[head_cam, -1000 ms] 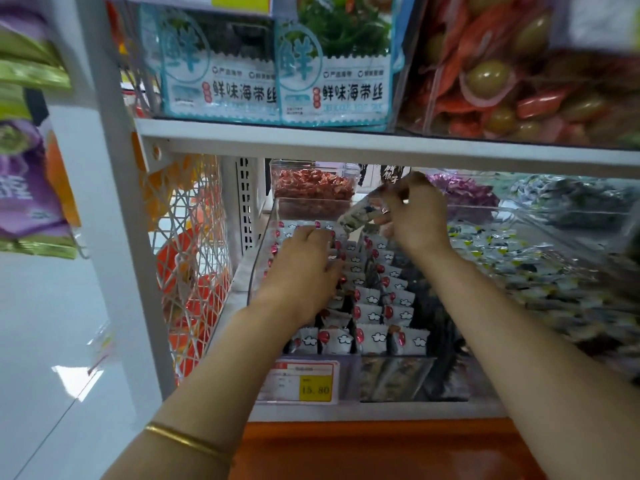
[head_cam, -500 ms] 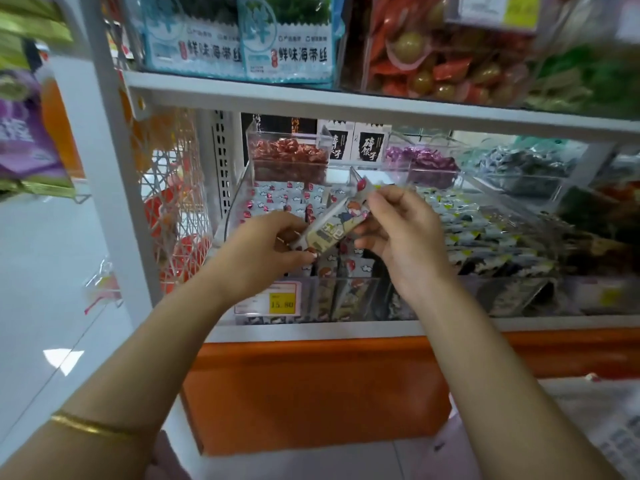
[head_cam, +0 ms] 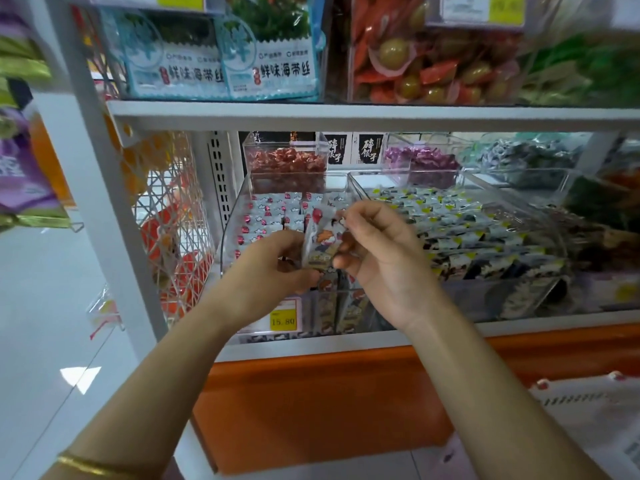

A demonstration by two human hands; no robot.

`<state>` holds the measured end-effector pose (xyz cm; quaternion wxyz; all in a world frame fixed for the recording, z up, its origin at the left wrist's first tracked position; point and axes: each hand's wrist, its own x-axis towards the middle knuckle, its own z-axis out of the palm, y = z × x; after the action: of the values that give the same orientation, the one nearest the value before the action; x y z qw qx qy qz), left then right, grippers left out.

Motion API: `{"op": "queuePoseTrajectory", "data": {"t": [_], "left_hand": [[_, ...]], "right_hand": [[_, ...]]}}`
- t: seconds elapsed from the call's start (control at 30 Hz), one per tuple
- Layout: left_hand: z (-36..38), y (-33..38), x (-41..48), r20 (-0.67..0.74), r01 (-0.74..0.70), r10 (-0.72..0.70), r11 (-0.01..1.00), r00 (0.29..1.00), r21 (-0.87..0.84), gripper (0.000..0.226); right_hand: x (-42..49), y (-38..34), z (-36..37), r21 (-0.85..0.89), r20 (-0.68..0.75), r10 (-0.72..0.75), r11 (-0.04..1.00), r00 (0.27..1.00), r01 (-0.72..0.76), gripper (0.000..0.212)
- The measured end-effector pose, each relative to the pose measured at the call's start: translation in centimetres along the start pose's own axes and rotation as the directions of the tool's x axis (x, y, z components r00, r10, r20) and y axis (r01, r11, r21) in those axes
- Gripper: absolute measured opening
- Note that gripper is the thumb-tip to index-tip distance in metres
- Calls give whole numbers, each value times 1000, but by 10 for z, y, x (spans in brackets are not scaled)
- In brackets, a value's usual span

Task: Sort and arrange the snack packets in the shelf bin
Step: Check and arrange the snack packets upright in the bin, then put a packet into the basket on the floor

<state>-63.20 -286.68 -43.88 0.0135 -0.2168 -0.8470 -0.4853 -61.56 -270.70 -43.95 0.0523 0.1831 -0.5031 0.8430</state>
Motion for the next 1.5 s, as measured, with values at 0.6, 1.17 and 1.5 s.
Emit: {"op": "queuePoseTrajectory", "data": {"t": [0.6,1.17,1.5], "left_hand": [[6,16,-2,-51,-182,179,980,983,-76,25],[142,86,11,369,-274,213,954,904,121,48],[259,67,-8,530,-287,116,924,840,251,42]], "right_hand": [[-10,-22,0,-102,221,-69,990,973,94,10],[-142,-97,-131,-639,-551,-313,754,774,-150,6],[-269,8,-288,-336,-930,-69,562,361,-756,12]]}}
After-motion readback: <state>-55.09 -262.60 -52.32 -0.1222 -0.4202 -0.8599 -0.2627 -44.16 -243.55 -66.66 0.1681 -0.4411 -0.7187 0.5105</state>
